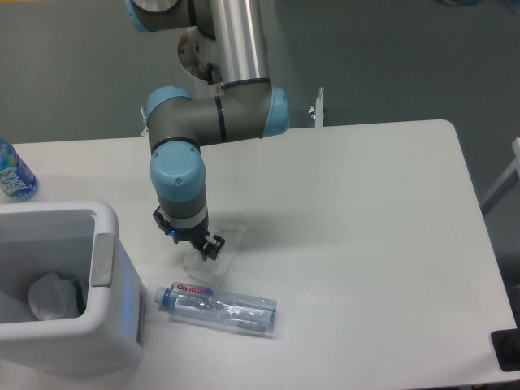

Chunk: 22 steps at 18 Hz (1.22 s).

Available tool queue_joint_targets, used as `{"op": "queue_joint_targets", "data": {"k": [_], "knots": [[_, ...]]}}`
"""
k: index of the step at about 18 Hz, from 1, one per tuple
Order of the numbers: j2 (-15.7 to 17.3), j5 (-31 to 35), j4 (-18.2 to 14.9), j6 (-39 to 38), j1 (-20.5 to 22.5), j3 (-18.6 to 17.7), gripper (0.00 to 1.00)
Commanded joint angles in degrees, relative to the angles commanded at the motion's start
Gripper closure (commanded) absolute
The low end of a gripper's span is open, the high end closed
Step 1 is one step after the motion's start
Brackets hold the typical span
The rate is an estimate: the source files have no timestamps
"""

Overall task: Place the trash in the trash can
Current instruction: 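Lower the open gripper onto the crumpled clear plastic wrapper, then close the gripper on the wrapper and lift it, then carry the wrapper over the white bin and lower it inside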

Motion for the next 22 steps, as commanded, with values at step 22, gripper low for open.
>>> {"op": "queue_joint_targets", "data": {"k": [22], "knots": [[17.58,-31.27,-7.12,-4.2,17.49,14.22,1.0]]}}
